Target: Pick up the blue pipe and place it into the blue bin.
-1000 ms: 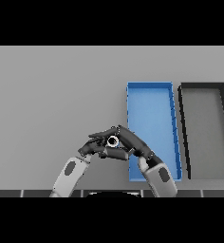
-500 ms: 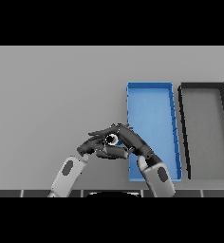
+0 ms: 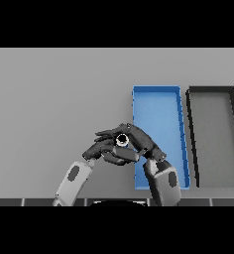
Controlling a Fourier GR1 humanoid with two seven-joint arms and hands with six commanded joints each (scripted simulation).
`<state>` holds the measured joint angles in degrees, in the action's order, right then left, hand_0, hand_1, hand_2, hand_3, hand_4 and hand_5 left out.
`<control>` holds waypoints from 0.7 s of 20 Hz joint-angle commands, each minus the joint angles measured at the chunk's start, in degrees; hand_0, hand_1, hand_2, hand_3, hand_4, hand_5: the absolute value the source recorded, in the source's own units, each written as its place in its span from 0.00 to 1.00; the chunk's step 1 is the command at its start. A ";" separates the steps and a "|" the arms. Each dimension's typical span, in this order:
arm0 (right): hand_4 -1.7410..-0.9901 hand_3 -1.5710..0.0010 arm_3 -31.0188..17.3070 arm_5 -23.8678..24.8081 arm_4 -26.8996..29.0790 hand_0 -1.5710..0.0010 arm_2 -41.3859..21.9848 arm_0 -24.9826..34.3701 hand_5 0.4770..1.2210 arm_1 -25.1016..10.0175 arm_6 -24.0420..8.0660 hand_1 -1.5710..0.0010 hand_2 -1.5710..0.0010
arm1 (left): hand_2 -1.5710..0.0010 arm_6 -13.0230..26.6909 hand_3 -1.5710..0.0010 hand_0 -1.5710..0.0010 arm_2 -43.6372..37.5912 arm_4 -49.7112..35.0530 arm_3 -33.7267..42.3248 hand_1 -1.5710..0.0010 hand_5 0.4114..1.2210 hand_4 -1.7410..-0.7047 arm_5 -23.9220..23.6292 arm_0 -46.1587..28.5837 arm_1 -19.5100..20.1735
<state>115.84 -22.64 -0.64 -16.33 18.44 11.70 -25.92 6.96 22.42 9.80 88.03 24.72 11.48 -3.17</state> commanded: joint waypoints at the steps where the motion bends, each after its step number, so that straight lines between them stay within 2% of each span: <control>1: 0.33 0.00 0.87 0.57 2.15 0.00 1.45 1.76 1.00 0.75 -3.10 0.00 0.00 | 0.99 -0.27 1.00 0.99 0.62 0.07 0.58 0.99 0.10 0.74 -0.18 -1.10 -0.30; 2: 0.33 0.00 1.71 1.43 4.60 0.00 3.72 3.72 1.00 1.08 -5.49 0.00 0.00 | 0.99 -0.24 1.00 0.99 0.07 -0.36 0.65 0.99 0.10 0.74 -0.08 -0.67 -0.16; 4: 0.33 0.00 3.57 3.36 8.96 0.00 7.85 8.87 1.00 0.62 -8.31 0.00 0.00 | 1.00 -0.15 1.00 1.00 -0.05 0.00 0.67 1.00 0.08 0.75 -0.32 -0.64 0.15; 5: 0.33 0.00 1.98 5.20 11.36 0.00 9.61 11.30 1.00 -1.29 -8.91 0.00 0.00 | 1.00 0.03 1.00 1.00 0.21 -0.03 1.06 1.00 0.08 0.75 -0.11 -0.99 0.23; 7: 0.33 0.00 0.80 9.64 14.75 0.00 12.32 16.82 1.00 -5.08 -8.69 0.00 0.00 | 1.00 -0.61 1.00 1.00 0.60 -0.08 1.75 1.00 0.08 0.76 0.18 -1.88 0.48; 10: 0.32 0.00 -0.17 15.10 15.48 0.00 19.63 23.62 1.00 -10.49 -8.89 0.00 0.00 | 1.00 -0.88 1.00 1.00 0.04 -0.06 2.38 1.00 0.07 0.77 0.09 -1.65 1.22; 11: 0.32 0.00 -0.99 15.98 16.19 0.00 21.79 24.40 1.00 -13.80 -8.98 0.00 0.00 | 1.00 -1.26 1.00 1.00 0.35 -0.08 2.87 1.00 0.07 0.77 0.17 -2.04 1.25; 12: 0.32 0.00 -2.08 16.46 16.08 0.00 22.57 25.22 1.00 -15.46 -8.99 0.00 0.00 | 1.00 -1.57 1.00 1.00 0.52 -0.31 3.89 1.00 0.07 0.76 0.46 -3.09 1.81; 14: 0.32 0.00 -2.27 16.78 14.60 0.00 24.39 23.11 1.00 -17.87 -9.02 0.00 0.00 | 1.00 -0.82 1.00 1.00 0.52 -0.24 4.41 1.00 0.07 0.76 0.16 -3.61 1.88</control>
<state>113.55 -6.00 13.86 8.09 41.48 -6.19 -34.92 6.19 22.94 9.57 92.44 24.86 7.85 -1.29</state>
